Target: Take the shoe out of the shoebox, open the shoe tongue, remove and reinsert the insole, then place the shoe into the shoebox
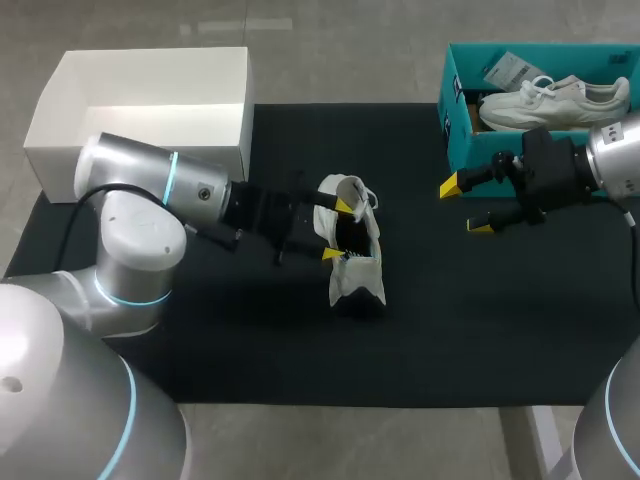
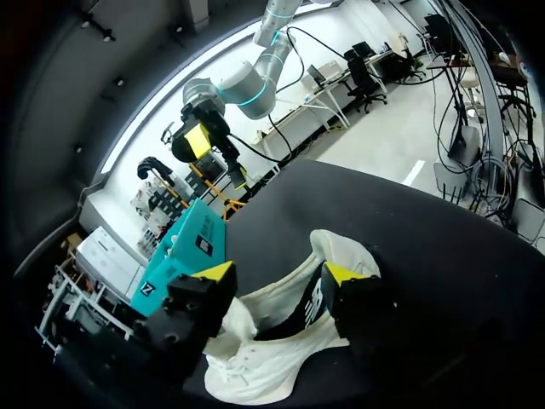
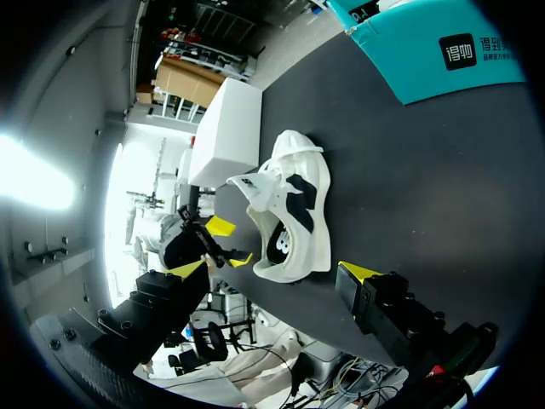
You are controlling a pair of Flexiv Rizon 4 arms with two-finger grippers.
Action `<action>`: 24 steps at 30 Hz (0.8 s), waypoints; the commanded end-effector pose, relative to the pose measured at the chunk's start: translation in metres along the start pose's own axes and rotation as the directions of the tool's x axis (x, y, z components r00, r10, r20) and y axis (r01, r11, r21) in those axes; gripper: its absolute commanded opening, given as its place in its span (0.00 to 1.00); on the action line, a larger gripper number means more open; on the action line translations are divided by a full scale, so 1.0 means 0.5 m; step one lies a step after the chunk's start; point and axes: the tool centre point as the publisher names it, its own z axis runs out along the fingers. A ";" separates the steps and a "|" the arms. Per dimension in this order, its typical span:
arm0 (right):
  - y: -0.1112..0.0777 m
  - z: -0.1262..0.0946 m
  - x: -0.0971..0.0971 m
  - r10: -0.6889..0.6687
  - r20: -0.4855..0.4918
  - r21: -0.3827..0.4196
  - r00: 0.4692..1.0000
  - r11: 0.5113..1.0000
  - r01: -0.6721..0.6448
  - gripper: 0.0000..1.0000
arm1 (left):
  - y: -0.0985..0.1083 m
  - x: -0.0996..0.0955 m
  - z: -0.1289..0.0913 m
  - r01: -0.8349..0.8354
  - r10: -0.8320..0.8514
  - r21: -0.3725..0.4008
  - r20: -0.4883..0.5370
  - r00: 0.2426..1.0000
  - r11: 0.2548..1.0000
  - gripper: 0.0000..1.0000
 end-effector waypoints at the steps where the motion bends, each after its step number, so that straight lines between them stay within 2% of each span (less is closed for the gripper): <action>1: -0.001 0.001 0.002 0.002 0.003 -0.001 1.000 1.000 -0.002 1.00 | -0.003 -0.044 -0.028 -0.086 0.089 0.026 -0.135 0.987 0.996 0.00; 3: -0.001 0.001 0.002 0.002 0.003 -0.001 1.000 1.000 -0.002 1.00 | -0.003 -0.058 -0.040 -0.158 0.160 0.024 -0.228 0.960 0.987 0.00; 6: -0.001 0.001 0.002 0.002 0.003 -0.001 1.000 1.000 -0.002 1.00 | -0.012 -0.059 -0.060 -0.238 0.234 0.045 -0.422 0.876 0.970 0.00; 9: -0.001 0.001 0.002 0.002 0.003 -0.001 1.000 1.000 -0.002 1.00 | -0.020 -0.057 -0.070 -0.301 0.245 -0.009 -0.559 0.792 0.954 0.00; 10: -0.001 0.001 0.002 0.002 0.003 -0.001 1.000 1.000 -0.002 1.00 | -0.025 -0.057 -0.075 -0.258 0.189 -0.036 -0.584 0.790 0.965 0.00; 23: -0.001 0.001 0.002 0.002 0.003 -0.001 1.000 1.000 -0.002 1.00 | -0.025 -0.057 -0.075 -0.258 0.189 -0.036 -0.584 0.790 0.965 0.00; 24: -0.001 0.001 0.002 0.002 0.003 -0.001 1.000 1.000 -0.002 1.00 | -0.026 -0.060 -0.069 -0.305 0.235 -0.023 -0.586 0.776 0.952 0.00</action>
